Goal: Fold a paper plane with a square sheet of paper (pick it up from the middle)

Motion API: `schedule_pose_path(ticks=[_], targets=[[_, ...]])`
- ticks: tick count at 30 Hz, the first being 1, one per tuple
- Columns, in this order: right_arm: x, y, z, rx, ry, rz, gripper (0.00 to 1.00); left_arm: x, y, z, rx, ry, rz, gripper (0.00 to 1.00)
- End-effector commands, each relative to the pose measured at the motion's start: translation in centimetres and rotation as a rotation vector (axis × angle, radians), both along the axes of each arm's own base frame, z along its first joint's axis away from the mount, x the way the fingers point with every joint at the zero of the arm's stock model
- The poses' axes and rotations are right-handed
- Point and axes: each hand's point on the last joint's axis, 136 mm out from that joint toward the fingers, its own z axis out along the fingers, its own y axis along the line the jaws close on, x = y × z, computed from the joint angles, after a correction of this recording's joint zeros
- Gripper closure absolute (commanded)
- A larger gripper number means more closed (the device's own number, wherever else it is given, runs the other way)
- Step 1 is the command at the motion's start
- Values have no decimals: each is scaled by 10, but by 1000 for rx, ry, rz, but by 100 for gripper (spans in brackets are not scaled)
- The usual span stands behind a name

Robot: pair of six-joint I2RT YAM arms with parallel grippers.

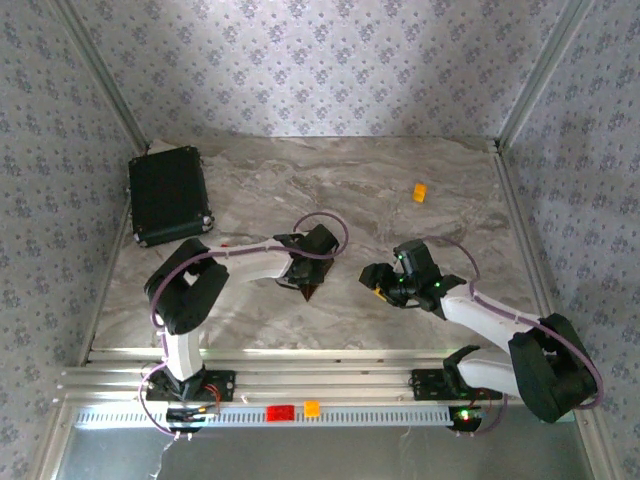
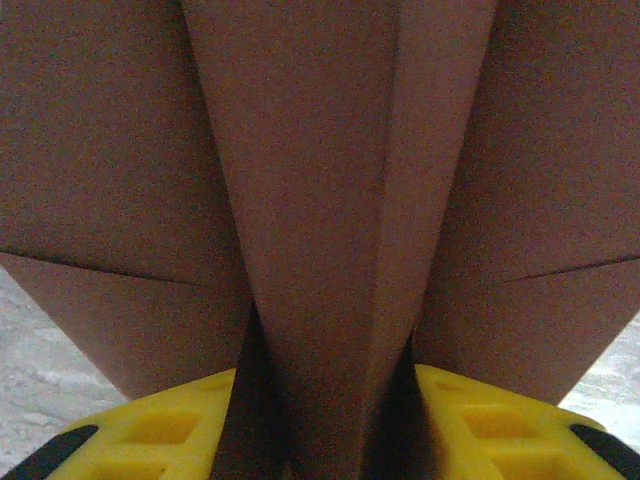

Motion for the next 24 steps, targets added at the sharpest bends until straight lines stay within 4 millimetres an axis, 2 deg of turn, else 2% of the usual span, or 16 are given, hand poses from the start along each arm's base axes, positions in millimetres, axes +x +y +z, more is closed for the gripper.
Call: schedule_pose_path(ticks=[1, 10, 18, 21, 24], targets=[[0, -4, -3, -10, 0, -8, 41, -19, 22, -14, 82, 69, 30, 57], [3, -14, 9, -27, -30, -16, 40, -12, 12, 23, 37, -6, 37, 53], [5, -30, 19, -37, -54, -40, 38, -13, 13, 51, 7, -67, 54, 49], [10, -42, 30, -70, -83, -57, 37, -15, 17, 63, -5, -100, 64, 47], [19, -63, 47, -157, -131, -81, 36, -14, 29, 78, -2, -158, 73, 44]])
